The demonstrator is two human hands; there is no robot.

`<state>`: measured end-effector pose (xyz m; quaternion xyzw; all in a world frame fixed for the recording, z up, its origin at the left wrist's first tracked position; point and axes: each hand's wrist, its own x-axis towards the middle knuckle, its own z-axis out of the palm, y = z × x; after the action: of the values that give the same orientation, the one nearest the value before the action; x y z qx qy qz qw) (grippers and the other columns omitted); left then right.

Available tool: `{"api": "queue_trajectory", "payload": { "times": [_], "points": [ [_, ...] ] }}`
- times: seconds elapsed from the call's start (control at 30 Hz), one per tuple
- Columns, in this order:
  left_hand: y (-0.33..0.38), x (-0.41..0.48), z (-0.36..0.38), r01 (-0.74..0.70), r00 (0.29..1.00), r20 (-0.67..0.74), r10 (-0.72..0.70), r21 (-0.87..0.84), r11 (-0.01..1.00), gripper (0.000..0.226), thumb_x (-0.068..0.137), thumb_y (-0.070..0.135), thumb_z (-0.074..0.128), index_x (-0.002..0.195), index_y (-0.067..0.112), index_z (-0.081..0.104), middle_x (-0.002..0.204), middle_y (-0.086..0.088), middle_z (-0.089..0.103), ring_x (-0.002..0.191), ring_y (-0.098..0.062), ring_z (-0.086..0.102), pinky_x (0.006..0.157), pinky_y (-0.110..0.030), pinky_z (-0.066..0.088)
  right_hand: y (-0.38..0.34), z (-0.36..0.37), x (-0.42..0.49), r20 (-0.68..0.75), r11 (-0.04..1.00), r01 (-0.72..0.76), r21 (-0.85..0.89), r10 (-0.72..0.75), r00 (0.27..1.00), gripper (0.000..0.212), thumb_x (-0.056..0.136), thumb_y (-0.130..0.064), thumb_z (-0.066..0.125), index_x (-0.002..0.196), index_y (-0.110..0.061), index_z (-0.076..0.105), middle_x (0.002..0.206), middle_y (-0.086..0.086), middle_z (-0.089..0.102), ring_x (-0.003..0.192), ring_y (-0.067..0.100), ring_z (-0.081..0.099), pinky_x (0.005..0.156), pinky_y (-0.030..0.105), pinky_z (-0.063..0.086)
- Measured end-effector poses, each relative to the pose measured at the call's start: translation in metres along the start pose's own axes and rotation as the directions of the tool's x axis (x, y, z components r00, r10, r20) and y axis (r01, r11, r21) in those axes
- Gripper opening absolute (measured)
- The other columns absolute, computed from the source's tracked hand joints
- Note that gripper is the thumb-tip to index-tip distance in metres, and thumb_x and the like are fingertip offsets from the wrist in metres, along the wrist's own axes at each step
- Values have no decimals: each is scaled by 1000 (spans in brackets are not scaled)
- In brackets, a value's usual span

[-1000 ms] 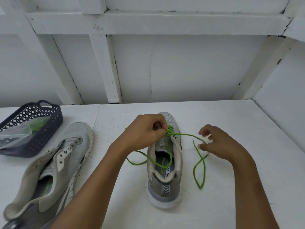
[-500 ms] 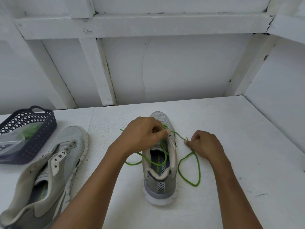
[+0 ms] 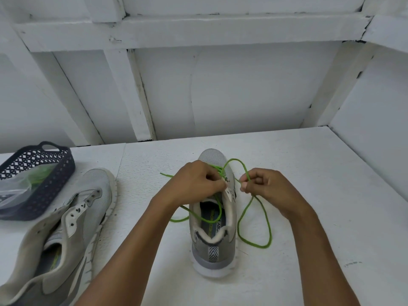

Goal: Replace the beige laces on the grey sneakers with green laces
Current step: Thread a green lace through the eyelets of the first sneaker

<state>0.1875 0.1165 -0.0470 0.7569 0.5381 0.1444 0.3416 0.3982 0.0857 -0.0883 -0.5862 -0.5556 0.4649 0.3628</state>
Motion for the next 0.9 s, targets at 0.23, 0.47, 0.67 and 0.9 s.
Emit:
{"api": "queue_trajectory", "payload": {
  "times": [0.23, 0.47, 0.67, 0.9],
  "points": [
    [-6, 0, -6, 90, 995, 66, -76, -258, 962, 8, 81, 19, 76, 80, 11, 78, 82, -6, 73, 68, -6, 60, 71, -28, 51, -15, 7, 4, 48, 996, 82, 18, -83, 995, 7, 90, -5, 65, 88, -8, 71, 72, -3, 62, 66, 4, 53, 64, 16, 45],
    [-9, 2, -7, 97, 993, 88, -73, -299, 949, 6, 81, 16, 77, 81, 11, 78, 78, -4, 74, 67, -5, 62, 72, -26, 52, -13, 11, 10, 12, 989, 81, -121, -80, 997, 10, 89, -15, 67, 81, -20, 71, 71, -3, 61, 65, 7, 50, 66, 23, 44],
    [-8, 3, -6, 96, 993, 96, -70, -296, 950, 5, 81, 17, 77, 82, 12, 78, 78, -3, 74, 66, -5, 62, 71, -25, 53, -16, 13, 11, 5, 984, 97, -148, -97, 995, 12, 90, -16, 67, 80, -22, 71, 68, -6, 61, 61, 4, 49, 64, 23, 43],
    [-8, 3, -6, 88, 993, 98, -63, -279, 956, 7, 82, 17, 76, 83, 11, 78, 80, -6, 73, 66, -4, 60, 69, -24, 51, -22, 15, 10, 41, 976, 114, -187, -108, 993, 11, 90, -16, 66, 80, -19, 71, 57, -15, 56, 53, 0, 45, 58, 18, 40]
  ]
}}
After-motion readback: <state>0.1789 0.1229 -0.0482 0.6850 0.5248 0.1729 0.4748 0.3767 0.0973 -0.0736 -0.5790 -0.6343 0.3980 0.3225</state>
